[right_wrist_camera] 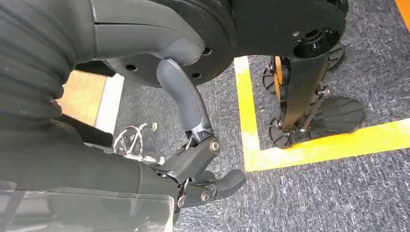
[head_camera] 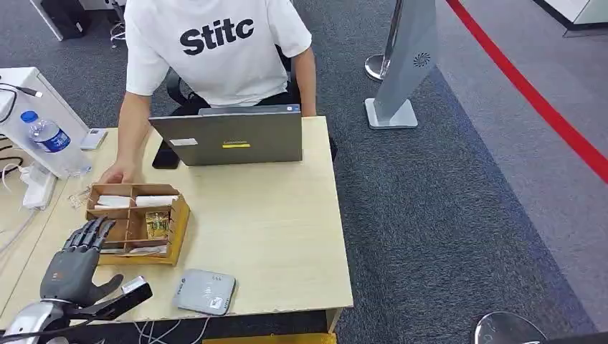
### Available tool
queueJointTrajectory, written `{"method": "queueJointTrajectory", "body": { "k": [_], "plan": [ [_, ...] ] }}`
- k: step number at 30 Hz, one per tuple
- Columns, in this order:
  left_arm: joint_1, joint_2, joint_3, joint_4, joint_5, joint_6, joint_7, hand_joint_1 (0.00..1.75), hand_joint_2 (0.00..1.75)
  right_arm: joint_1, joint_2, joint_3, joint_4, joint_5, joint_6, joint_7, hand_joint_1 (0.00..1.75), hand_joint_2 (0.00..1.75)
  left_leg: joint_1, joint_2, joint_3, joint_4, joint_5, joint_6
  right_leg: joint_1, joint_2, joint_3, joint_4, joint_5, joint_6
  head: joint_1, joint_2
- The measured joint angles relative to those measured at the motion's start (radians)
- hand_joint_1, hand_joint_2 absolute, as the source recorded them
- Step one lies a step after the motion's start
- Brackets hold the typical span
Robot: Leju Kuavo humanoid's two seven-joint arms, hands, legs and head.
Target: Pass the card to the sensor for recognition and then transmit it.
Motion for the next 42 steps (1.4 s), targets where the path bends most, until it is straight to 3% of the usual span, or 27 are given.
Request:
{"method": "queueJointTrajectory", "body": {
  "k": [20, 33, 41, 42],
  "plan": [
    [0.025, 0.024, 0.116, -0.036, 0.039, 0.015, -0.001, 0.00, 1.75, 0.000, 0.000, -0.016, 0.000, 0.017, -0.001, 0.000, 0.00, 1.75, 0.000, 0.000, 0.000, 0.000, 0.000, 0.000, 0.000, 0.000, 0.001, 0.000, 0.000, 0.000, 0.000, 0.000],
    [-0.106, -0.024, 0.111, 0.137, 0.013, 0.015, -0.031, 0.00, 1.75, -0.005, 0.000, -0.016, 0.000, 0.048, 0.003, 0.000, 0.00, 1.75, 0.000, -0.001, 0.001, 0.000, 0.001, 0.000, 0.000, -0.001, 0.001, 0.000, 0.001, 0.000, 0.000, 0.000],
    [-0.134, -0.047, 0.096, 0.189, 0.008, 0.015, -0.031, 0.00, 1.75, -0.006, 0.000, -0.016, 0.000, 0.048, 0.003, 0.002, 0.00, 1.75, 0.000, 0.000, 0.001, 0.001, 0.001, 0.000, 0.000, -0.001, 0.001, 0.000, 0.001, 0.000, 0.000, 0.000],
    [-0.135, -0.048, 0.095, 0.193, 0.008, 0.015, -0.031, 1.59, 1.75, -0.006, 0.000, -0.016, 0.000, 0.048, 0.003, 0.002, 0.00, 1.75, 0.000, 0.000, 0.001, 0.001, 0.001, 0.000, 0.000, -0.001, 0.001, 0.000, 0.001, 0.000, 0.000, 0.000]
  ]
}}
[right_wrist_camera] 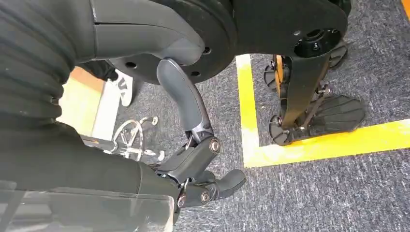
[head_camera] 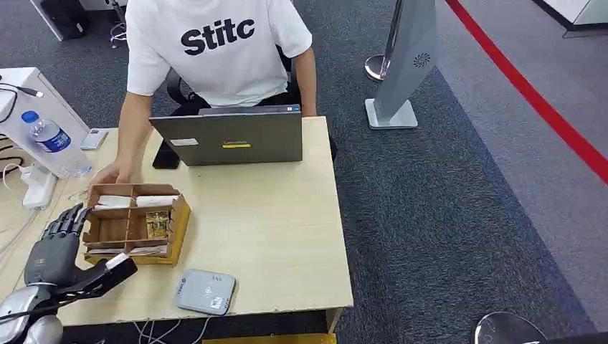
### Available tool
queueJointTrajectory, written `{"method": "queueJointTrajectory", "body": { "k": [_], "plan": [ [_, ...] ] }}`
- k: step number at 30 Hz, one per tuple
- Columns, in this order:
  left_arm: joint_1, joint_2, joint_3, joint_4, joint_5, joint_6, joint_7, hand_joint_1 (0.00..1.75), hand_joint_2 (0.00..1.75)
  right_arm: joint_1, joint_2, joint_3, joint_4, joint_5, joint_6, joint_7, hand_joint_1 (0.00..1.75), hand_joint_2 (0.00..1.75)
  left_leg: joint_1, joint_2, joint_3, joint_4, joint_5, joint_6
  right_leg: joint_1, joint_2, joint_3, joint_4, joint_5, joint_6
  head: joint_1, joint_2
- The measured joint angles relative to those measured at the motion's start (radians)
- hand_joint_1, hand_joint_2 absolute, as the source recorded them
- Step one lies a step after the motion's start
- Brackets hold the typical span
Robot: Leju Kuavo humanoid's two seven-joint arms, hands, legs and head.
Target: Pass the card to the sensor for recognition and then transmit it.
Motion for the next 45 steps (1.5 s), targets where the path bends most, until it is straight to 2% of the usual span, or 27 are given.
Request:
{"method": "queueJointTrajectory", "body": {
  "k": [1, 16, 24, 29, 31, 32, 36, 40, 43, 45],
  "plan": [
    [0.000, 0.000, -0.002, 0.002, 0.000, 0.000, 0.000, 1.75, 1.75, 0.000, 0.000, 0.000, 0.000, 0.000, 0.000, 0.000, 0.00, 1.75, 0.000, 0.000, 0.000, 0.000, 0.000, 0.000, 0.000, 0.000, 0.000, 0.000, 0.000, 0.000, 0.000, 0.000],
    [0.007, -0.004, -0.012, 0.011, 0.001, 0.001, 0.000, 1.75, 1.75, 0.000, 0.000, -0.001, 0.000, 0.000, 0.001, -0.001, 0.00, 1.75, 0.000, 0.000, 0.000, 0.000, 0.000, 0.000, 0.000, 0.000, 0.000, 0.000, 0.000, 0.000, 0.000, 0.000],
    [0.025, 0.007, -0.013, -0.054, 0.036, 0.011, -0.008, 1.75, 1.75, 0.000, 0.000, -0.008, 0.000, 0.002, 0.002, -0.001, 0.00, 1.75, 0.000, 0.000, 0.000, 0.000, 0.000, 0.000, 0.000, 0.000, 0.000, 0.000, 0.000, 0.000, 0.000, 0.000],
    [0.025, 0.008, -0.013, -0.060, 0.038, 0.011, -0.008, 1.75, 1.75, 0.000, 0.000, -0.008, 0.000, 0.002, 0.002, -0.001, 0.00, 1.75, 0.000, 0.000, 0.000, 0.000, 0.000, 0.000, 0.000, 0.000, 0.000, 0.000, 0.000, 0.000, 0.000, 0.000],
    [0.016, 0.060, -0.012, -0.179, 0.063, 0.008, -0.009, 1.75, 1.75, 0.000, 0.000, -0.018, 0.000, 0.005, 0.003, -0.002, 0.00, 1.75, 0.000, 0.000, 0.000, 0.000, 0.000, 0.000, 0.000, 0.000, 0.000, 0.000, 0.000, 0.000, 0.000, 0.000],
    [0.010, 0.071, -0.012, -0.202, 0.069, 0.005, -0.009, 1.75, 1.75, 0.000, 0.000, -0.020, 0.000, 0.008, 0.004, -0.002, 0.00, 1.75, 0.001, 0.000, 0.000, 0.000, 0.000, 0.000, 0.000, 0.000, 0.000, 0.000, 0.000, 0.000, 0.000, 0.000],
    [-0.040, 0.110, -0.012, -0.255, 0.085, -0.024, -0.008, 1.75, 1.75, 0.000, 0.000, -0.025, 0.000, 0.021, 0.006, -0.002, 0.00, 1.75, 0.001, -0.001, 0.000, 0.000, 0.001, 0.000, 0.001, 0.000, 0.000, 0.000, 0.000, 0.000, 0.000, 0.000],
    [-0.141, 0.142, -0.013, -0.249, 0.095, -0.070, 0.000, 1.75, 1.75, 0.000, 0.000, -0.025, 0.000, 0.039, 0.013, -0.002, 0.00, 1.75, 0.001, -0.001, 0.000, 0.000, 0.002, 0.000, 0.001, 0.000, 0.000, 0.000, 0.001, 0.000, 0.000, 0.000],
    [-0.262, 0.146, -0.031, -0.167, 0.091, -0.096, 0.013, 1.75, 1.75, -0.003, 0.000, -0.025, 0.000, 0.058, 0.019, -0.002, 0.00, 1.75, 0.001, -0.002, 0.000, 0.000, 0.003, 0.000, 0.001, -0.001, 0.000, 0.000, 0.002, 0.000, 0.000, 0.000],
    [-0.369, 0.142, -0.059, -0.059, 0.074, -0.101, 0.020, 1.75, 1.75, -0.006, 0.000, -0.025, 0.000, 0.074, 0.025, -0.002, 0.00, 1.75, 0.001, -0.002, -0.001, 0.001, 0.004, -0.001, 0.001, -0.001, -0.001, 0.000, 0.004, -0.001, 0.001, 0.000]
  ]
}}
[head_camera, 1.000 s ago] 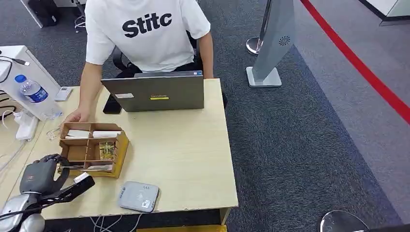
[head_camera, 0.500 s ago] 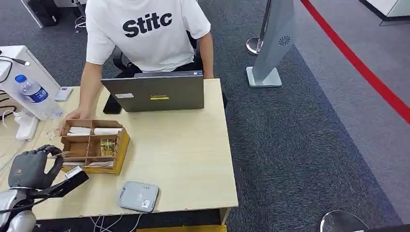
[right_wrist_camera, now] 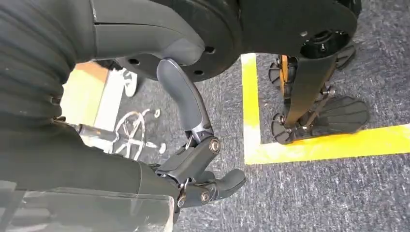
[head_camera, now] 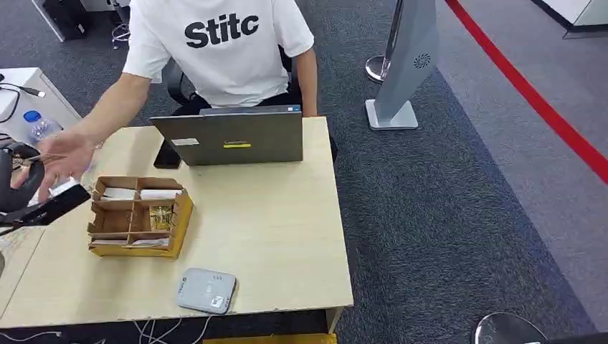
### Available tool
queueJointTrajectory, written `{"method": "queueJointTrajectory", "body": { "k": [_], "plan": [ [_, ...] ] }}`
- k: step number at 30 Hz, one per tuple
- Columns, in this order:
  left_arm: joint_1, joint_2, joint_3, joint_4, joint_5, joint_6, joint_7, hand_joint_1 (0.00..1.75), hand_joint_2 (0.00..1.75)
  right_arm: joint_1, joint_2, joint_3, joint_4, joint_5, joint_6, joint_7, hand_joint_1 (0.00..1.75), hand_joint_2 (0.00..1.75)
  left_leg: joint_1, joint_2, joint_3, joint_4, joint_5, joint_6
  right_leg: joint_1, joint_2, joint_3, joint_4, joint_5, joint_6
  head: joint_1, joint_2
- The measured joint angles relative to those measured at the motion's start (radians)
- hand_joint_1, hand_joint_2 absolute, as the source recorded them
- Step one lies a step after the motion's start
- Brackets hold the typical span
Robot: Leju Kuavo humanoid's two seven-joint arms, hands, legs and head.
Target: Pass the card to the sensor for recognition and then transmit it.
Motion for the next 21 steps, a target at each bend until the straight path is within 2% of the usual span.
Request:
{"method": "queueJointTrajectory", "body": {
  "k": [5, 10, 11, 12, 16, 21],
  "plan": [
    [-0.298, -0.064, -0.107, 0.334, -0.134, 0.049, 0.043, 1.75, 1.75, -0.010, 0.000, 0.002, 0.000, 0.035, 0.006, -0.010, 0.00, 1.75, 0.000, -0.004, -0.001, 0.000, 0.003, 0.002, 0.000, -0.005, 0.002, 0.000, 0.001, 0.001, 0.000, 0.000],
    [-0.463, -0.149, -0.197, 0.557, -0.207, 0.051, 0.095, 1.75, 1.75, -0.018, 0.000, 0.004, 0.000, 0.051, 0.007, -0.009, 0.00, 1.75, -0.001, -0.002, -0.001, 0.001, 0.006, 0.002, 0.000, -0.003, 0.001, 0.000, 0.006, 0.001, 0.000, 0.000],
    [-0.484, -0.166, -0.208, 0.589, -0.211, 0.053, 0.098, 0.58, 1.75, -0.018, 0.000, 0.004, 0.000, 0.052, 0.007, -0.007, 0.00, 1.75, -0.001, -0.001, -0.001, 0.001, 0.006, 0.002, 0.000, -0.002, 0.000, 0.000, 0.006, 0.001, 0.000, 0.000],
    [-0.500, -0.184, -0.219, 0.616, -0.212, 0.058, 0.102, 0.00, 1.75, -0.018, 0.000, 0.004, 0.000, 0.052, 0.007, -0.007, 0.00, 1.75, -0.001, -0.001, -0.002, 0.001, 0.006, 0.002, 0.000, -0.002, 0.000, 0.000, 0.007, 0.001, 0.000, 0.000],
    [-0.530, -0.242, -0.248, 0.682, -0.211, 0.083, 0.093, 0.00, 1.75, -0.019, 0.001, 0.004, 0.000, 0.050, 0.006, -0.004, 0.00, 1.75, -0.002, -0.001, -0.002, 0.001, 0.005, 0.002, -0.001, -0.002, 0.000, 0.000, 0.006, 0.001, 0.000, 0.000],
    [-0.526, -0.277, -0.264, 0.699, -0.195, 0.124, 0.058, 0.00, 1.75, -0.017, 0.001, 0.004, 0.000, 0.047, 0.003, -0.003, 0.00, 1.75, -0.001, 0.000, -0.004, 0.001, 0.005, 0.002, -0.001, -0.001, -0.002, 0.000, 0.006, 0.002, 0.000, 0.000]
  ]
}}
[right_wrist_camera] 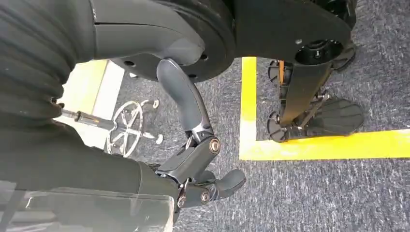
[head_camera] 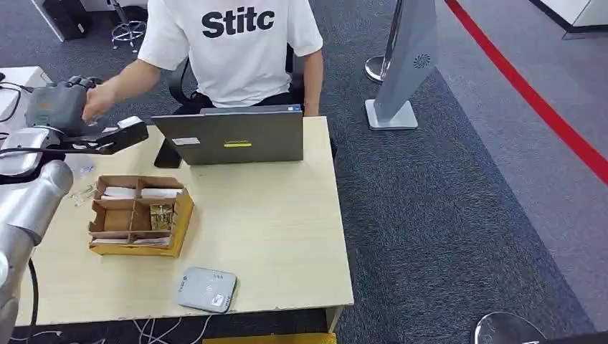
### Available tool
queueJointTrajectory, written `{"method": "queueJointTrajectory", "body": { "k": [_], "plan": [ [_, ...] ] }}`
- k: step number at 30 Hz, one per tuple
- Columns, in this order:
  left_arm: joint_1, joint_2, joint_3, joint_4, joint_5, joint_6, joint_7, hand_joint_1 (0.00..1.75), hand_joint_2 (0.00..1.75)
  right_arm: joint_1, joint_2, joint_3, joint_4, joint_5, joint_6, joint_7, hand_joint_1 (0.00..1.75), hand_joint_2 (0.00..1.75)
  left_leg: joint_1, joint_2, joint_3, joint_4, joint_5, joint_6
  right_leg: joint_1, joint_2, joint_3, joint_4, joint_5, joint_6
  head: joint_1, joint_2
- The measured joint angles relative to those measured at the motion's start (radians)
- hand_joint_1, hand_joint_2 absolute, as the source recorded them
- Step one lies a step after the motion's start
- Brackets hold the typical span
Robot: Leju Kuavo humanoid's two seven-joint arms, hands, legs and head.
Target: Pass the card to the sensor for recognition and then transmit it.
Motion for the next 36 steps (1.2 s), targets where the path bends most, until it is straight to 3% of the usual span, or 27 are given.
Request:
{"method": "queueJointTrajectory", "body": {
  "k": [4, 8, 11, 14, 17, 20, 22, 24, 28, 36],
  "plan": [
    [0.021, -0.005, -0.003, -0.011, 0.037, 0.068, -0.048, 0.00, 1.75, 0.003, 0.000, 0.000, 0.000, -0.003, -0.003, 0.003, 0.00, 1.75, 0.000, 0.000, 0.000, 0.000, 0.000, 0.000, 0.000, 0.000, 0.000, 0.000, 0.000, 0.000, 0.000, 0.000],
    [0.122, 0.016, -0.001, -0.156, 0.131, 0.126, -0.074, 0.00, 1.75, 0.006, 0.000, -0.005, 0.000, -0.016, -0.007, 0.002, 0.00, 1.75, 0.000, 0.000, 0.000, -0.001, 0.000, 0.000, 0.000, 0.000, 0.000, 0.000, 0.000, 0.000, 0.001, 0.000],
    [0.283, 0.044, 0.029, -0.397, 0.195, 0.209, -0.085, 0.00, 1.75, 0.008, 0.001, -0.015, 0.000, -0.021, -0.015, 0.001, 0.00, 1.75, 0.000, 0.003, 0.001, -0.001, 0.000, 0.000, 0.000, 0.004, 0.000, 0.000, 0.000, 0.000, 0.000, 0.000],
    [0.500, 0.042, 0.097, -0.683, 0.256, 0.312, -0.146, 0.00, 1.75, 0.013, 0.002, -0.029, 0.000, -0.033, -0.026, 0.002, 0.00, 1.75, -0.001, 0.005, 0.001, -0.001, -0.004, 0.000, -0.001, 0.006, -0.001, 0.000, -0.002, 0.000, 0.000, 0.000],
    [0.734, -0.022, 0.226, -1.015, 0.384, 0.346, -0.332, 0.00, 1.75, 0.019, 0.004, -0.047, 0.000, -0.039, -0.040, 0.003, 0.00, 1.75, -0.002, 0.009, 0.001, -0.001, -0.007, 0.002, -0.002, 0.009, -0.001, 0.000, -0.004, 0.002, 0.002, 0.000],
    [0.945, -0.109, 0.345, -1.265, 0.588, 0.349, -0.501, 0.00, 1.75, 0.025, 0.005, -0.066, 0.000, -0.054, -0.051, 0.003, 0.00, 1.75, -0.003, 0.014, 0.002, -0.001, -0.011, 0.003, -0.003, 0.014, -0.002, 0.000, -0.006, 0.005, 0.001, 0.000],
    [1.071, -0.167, 0.412, -1.427, 0.690, 0.349, -0.563, 0.00, 1.75, 0.029, 0.006, -0.081, 0.000, -0.060, -0.060, 0.002, 0.00, 1.75, -0.003, 0.014, 0.002, -0.001, -0.013, 0.005, -0.003, 0.014, -0.001, -0.001, -0.008, 0.006, 0.002, 0.000],
    [1.149, -0.208, 0.452, -1.528, 0.714, 0.350, -0.576, 0.00, 1.75, 0.030, 0.006, -0.091, 0.000, -0.066, -0.063, 0.002, 0.00, 1.75, -0.003, 0.010, 0.002, 0.000, -0.013, 0.005, -0.003, 0.010, 0.000, -0.001, -0.010, 0.007, 0.002, 0.000],
    [1.241, -0.260, 0.503, -1.664, 0.722, 0.350, -0.581, 0.00, 1.75, 0.028, 0.006, -0.104, 0.000, -0.068, -0.064, 0.000, 0.00, 1.75, -0.003, 0.003, 0.002, 0.000, -0.012, 0.005, -0.003, 0.004, 0.003, -0.001, -0.011, 0.007, 0.002, 0.000],
    [1.288, -0.303, 0.544, -1.757, 0.768, 0.349, -0.582, 0.00, 1.75, 0.027, 0.006, -0.113, 0.000, -0.069, -0.071, 0.000, 0.00, 1.75, -0.002, 0.001, 0.003, 0.000, -0.011, 0.004, -0.003, 0.002, 0.006, 0.000, -0.011, 0.006, 0.002, 0.000]
  ]
}}
